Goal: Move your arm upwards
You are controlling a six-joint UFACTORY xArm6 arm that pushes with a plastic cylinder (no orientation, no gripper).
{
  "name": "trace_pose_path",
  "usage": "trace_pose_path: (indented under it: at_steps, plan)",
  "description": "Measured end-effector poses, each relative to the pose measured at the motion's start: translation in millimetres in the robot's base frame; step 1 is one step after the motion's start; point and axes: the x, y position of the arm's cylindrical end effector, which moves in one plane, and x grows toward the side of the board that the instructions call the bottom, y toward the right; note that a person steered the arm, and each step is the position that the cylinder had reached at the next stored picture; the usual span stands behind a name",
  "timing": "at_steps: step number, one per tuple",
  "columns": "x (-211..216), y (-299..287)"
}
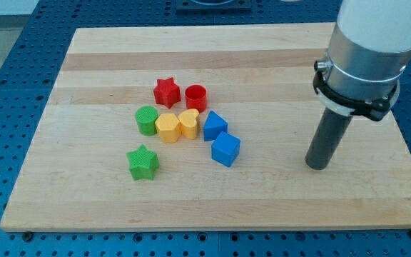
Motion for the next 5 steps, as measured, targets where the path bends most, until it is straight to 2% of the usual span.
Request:
trace_pose_path:
  at_steps: [5]
  plan:
    - [-5.4,1.3]
